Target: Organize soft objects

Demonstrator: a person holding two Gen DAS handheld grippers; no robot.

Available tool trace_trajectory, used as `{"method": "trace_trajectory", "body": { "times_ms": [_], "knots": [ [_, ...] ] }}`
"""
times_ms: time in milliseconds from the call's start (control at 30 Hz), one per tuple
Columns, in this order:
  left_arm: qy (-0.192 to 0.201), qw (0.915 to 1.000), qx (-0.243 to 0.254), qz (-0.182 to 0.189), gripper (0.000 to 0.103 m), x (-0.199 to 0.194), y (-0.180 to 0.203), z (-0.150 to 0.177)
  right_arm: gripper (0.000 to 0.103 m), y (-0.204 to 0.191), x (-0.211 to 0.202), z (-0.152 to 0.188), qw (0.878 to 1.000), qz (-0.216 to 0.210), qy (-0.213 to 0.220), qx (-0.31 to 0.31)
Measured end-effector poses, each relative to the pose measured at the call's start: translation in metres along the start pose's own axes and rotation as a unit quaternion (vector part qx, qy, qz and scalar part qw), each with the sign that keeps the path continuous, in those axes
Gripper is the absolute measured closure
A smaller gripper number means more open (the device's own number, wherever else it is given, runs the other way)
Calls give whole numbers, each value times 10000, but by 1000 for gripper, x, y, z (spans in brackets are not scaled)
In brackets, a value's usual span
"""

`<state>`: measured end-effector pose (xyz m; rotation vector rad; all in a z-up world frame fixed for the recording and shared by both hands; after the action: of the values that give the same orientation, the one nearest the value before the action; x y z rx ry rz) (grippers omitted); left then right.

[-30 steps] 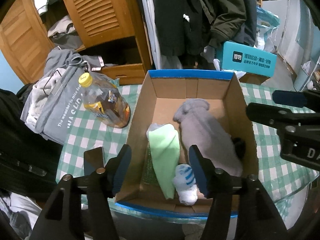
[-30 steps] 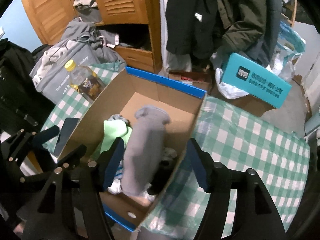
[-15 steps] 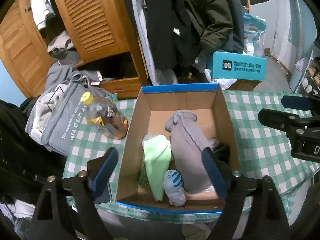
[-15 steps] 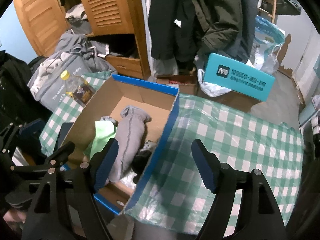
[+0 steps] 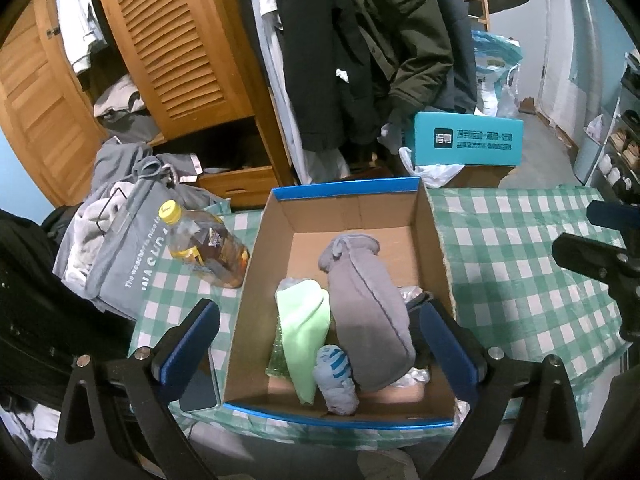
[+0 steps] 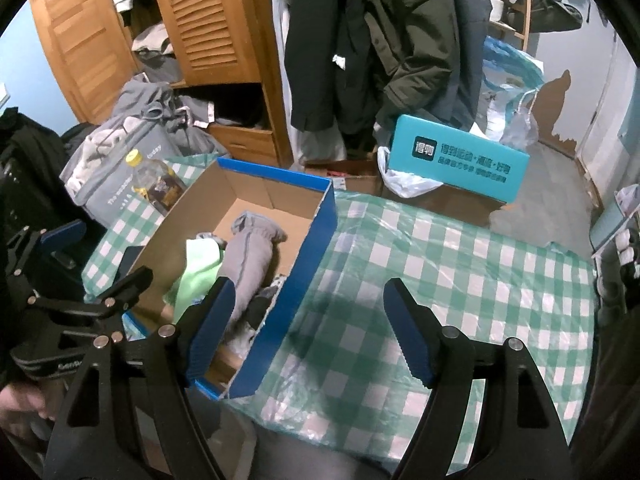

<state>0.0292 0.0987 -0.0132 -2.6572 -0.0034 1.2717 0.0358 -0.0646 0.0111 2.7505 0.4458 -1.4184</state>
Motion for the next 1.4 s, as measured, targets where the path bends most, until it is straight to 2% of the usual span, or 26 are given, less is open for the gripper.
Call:
{"method": "trace_trajectory", "body": {
  "times_ms": [400, 800, 1400],
  "knots": [
    [-16, 9999, 134, 60, 1, -3, 18, -2, 27, 15, -15, 6, 9998, 51, 175, 41],
    [-70, 9997, 198, 81, 1, 0, 29, -4, 27, 32, -10, 14, 9997, 40, 71, 211],
    [-139, 9997, 143, 157, 1, 2, 34, -2, 27, 34, -11, 15, 9998, 11, 67, 208]
  ]
}}
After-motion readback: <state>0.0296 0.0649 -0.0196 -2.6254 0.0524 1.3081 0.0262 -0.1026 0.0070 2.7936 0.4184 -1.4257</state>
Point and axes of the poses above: each gripper's, at about its wrist camera, not at the fingertips, and x roughly the way its jaws point, y to its right, z to its underside, the point moved 4 cm from there along x, roughly the way its jaws point
